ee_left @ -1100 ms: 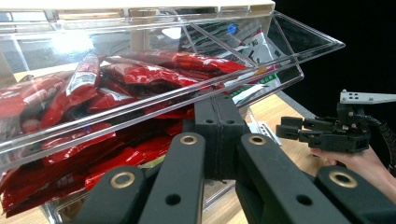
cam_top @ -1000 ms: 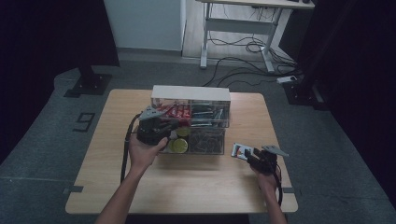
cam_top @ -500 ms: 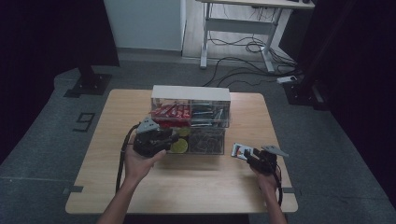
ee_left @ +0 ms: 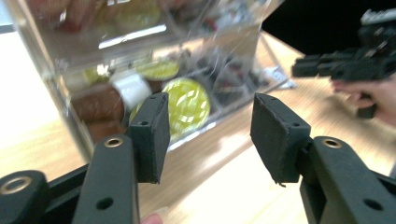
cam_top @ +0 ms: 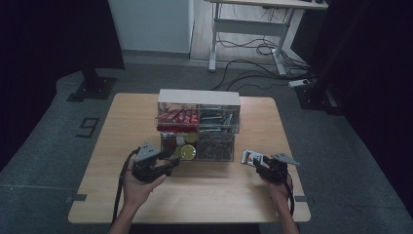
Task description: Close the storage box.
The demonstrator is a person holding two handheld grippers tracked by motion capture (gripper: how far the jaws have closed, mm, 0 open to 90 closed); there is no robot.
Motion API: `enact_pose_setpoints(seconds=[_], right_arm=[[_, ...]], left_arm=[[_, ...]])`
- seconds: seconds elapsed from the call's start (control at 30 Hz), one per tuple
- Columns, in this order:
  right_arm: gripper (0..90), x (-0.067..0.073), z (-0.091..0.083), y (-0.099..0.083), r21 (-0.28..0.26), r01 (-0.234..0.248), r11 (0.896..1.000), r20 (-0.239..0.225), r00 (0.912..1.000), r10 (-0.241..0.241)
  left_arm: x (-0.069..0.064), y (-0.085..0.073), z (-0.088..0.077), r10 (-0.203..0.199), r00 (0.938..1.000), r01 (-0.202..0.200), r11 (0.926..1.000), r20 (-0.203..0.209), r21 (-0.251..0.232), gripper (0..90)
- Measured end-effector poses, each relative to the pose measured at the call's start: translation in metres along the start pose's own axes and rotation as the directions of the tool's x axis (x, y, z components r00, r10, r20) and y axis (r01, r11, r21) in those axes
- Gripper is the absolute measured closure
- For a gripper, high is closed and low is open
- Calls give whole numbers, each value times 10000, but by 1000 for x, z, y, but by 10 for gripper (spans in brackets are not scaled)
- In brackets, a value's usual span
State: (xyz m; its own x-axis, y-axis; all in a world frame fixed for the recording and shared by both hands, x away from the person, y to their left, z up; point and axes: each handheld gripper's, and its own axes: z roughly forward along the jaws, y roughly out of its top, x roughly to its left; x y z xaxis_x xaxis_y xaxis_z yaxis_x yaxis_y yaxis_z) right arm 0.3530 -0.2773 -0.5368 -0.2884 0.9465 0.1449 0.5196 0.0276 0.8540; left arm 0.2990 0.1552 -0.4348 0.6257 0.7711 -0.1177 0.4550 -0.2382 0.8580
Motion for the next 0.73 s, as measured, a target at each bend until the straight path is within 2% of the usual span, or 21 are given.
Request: enact_pose_setpoints(seconds=[0.3,0.37,0.43,0.73], right_arm=[[480,6,-3,-8,116,667,9977,-261,9975,-664],[480,7,-4,-11,101,777,9969,-296,9966,-774],[480,8,-5,-13,117,831,9965,-350,9960,-826],[442,16,-4,-13,121,1081,9941,-360,9935,-1076]], left_arm=[[14,-41,14,-172,9991,197,9978,-382,636,432],[18,-47,18,-141,9985,192,9948,-523,998,424],[21,-51,19,-165,9975,242,9933,-686,1134,419],[26,-55,20,-273,9965,368,9917,-785,1234,404]])
